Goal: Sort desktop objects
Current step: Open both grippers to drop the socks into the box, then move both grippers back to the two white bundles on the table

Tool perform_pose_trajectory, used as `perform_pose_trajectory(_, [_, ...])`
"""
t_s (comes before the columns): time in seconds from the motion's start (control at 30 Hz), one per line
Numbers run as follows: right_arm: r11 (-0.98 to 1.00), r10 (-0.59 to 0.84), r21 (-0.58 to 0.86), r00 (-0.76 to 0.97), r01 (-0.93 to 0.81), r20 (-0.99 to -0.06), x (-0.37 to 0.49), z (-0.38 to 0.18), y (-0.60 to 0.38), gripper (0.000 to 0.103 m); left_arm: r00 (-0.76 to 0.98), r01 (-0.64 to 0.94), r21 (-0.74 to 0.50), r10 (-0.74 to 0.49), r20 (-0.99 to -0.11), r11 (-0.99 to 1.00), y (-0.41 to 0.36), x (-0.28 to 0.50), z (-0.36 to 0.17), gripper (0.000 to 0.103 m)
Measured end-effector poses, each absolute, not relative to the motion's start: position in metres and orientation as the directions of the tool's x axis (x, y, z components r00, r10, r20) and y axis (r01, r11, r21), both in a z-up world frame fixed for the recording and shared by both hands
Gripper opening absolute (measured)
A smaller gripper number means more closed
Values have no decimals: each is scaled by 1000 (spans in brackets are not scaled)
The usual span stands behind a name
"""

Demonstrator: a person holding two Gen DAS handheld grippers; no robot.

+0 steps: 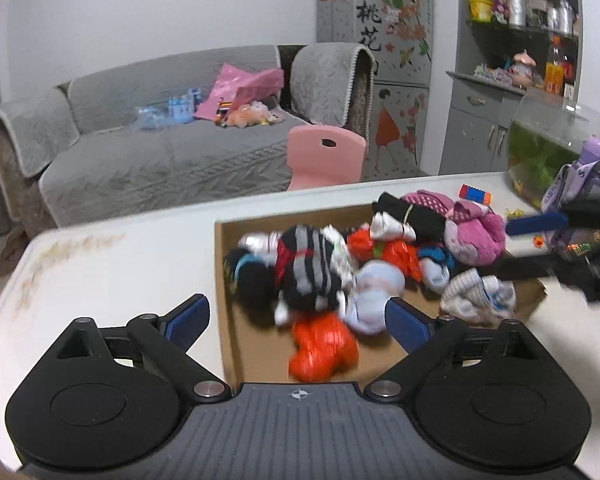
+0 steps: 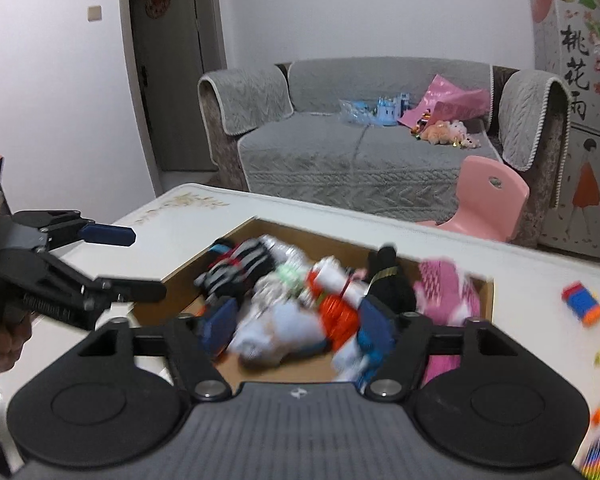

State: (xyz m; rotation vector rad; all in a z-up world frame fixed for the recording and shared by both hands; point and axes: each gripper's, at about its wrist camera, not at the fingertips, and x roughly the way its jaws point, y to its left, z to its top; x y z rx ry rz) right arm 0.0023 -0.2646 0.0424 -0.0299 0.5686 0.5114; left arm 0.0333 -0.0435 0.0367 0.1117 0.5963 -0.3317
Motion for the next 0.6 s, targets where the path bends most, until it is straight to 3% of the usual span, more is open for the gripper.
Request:
perform_pose_trajectory(0.1, [865,474,121,715,-486,-514,-34,29,-256,73,775,314,-36,-278,-567,949,-33,12,31,97])
perform_pose_trajectory(0.23, [850,483,99,689,-518,-540,-62,1,-228,82,759,293,-68,-275,-590,954,-26,0,20,98])
perform_pose_trajectory(0.6, [854,429,35,665,-519,-611,-44,-35,-178,86,750,255,-113,-270,-604,960,3,-17,4,98])
